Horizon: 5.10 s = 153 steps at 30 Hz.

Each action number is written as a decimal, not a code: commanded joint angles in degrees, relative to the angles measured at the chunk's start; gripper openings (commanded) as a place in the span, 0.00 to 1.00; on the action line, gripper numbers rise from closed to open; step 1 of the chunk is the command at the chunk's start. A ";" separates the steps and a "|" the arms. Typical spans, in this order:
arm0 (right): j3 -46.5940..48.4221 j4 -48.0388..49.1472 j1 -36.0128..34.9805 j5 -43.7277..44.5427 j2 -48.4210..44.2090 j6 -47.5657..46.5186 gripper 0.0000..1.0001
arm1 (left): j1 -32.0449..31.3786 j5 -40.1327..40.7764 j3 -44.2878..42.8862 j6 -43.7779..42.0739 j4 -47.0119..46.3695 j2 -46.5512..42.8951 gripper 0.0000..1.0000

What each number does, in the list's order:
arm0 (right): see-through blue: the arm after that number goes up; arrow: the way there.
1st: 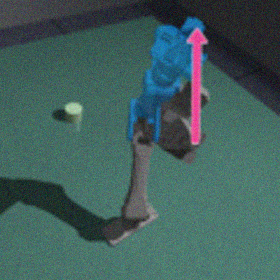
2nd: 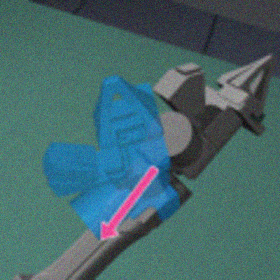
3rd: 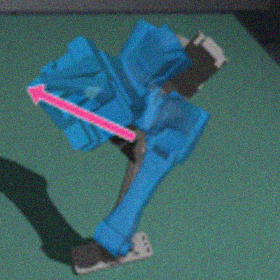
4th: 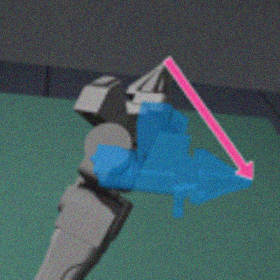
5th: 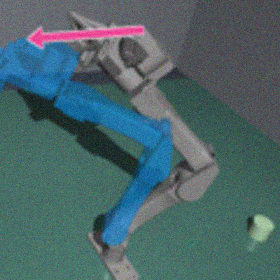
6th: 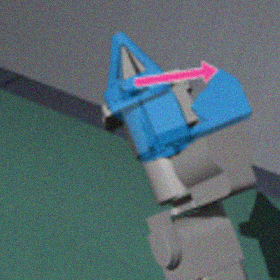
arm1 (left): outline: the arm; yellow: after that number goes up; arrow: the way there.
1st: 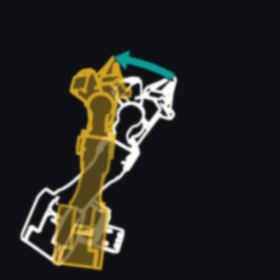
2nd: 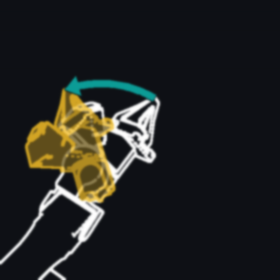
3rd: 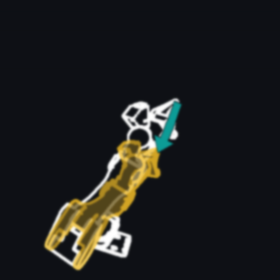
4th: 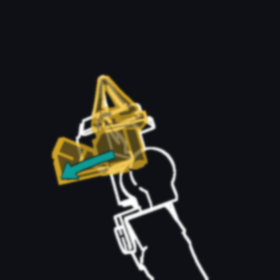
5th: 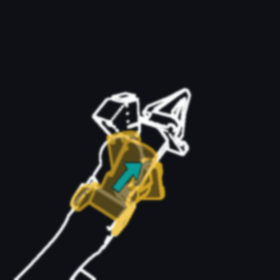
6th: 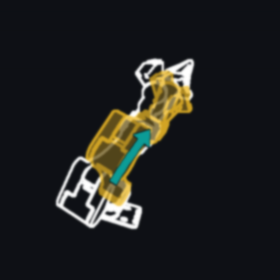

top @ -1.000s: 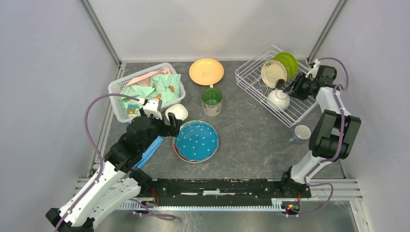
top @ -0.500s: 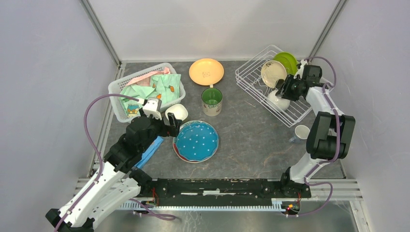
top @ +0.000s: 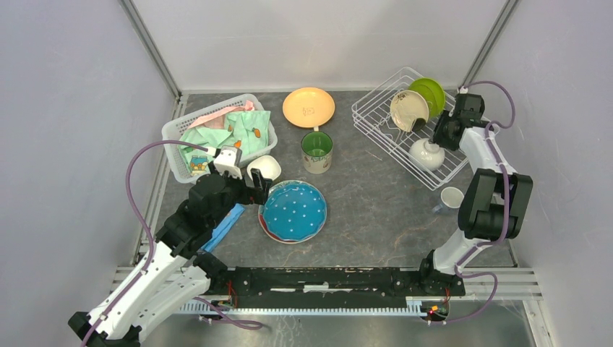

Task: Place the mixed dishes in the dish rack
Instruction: Move the bowl to the dish rack.

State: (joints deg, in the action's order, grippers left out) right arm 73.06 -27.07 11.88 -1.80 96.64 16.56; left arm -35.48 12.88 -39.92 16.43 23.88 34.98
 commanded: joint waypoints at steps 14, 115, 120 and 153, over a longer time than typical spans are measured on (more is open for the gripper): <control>-0.43 -6.83 -0.29 -4.90 -4.11 -3.70 0.38 | -0.21 -0.44 0.00 -1.83 -2.05 0.19 1.00; 3.62 15.78 4.32 10.94 5.30 0.17 0.40 | -0.22 1.40 -0.26 -1.92 -1.29 1.54 1.00; 0.67 12.40 3.49 9.51 -0.40 0.71 0.43 | -0.22 1.58 -0.22 -1.84 -1.25 0.58 1.00; -19.53 -9.70 2.21 8.14 -32.82 1.48 0.49 | -0.20 -1.20 -0.63 -1.04 -0.76 -0.34 1.00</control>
State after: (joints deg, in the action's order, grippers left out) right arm 55.88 -40.34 14.00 8.86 65.67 21.63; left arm -35.48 12.80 -39.90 16.43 24.16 35.22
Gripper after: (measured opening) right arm 0.484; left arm 0.994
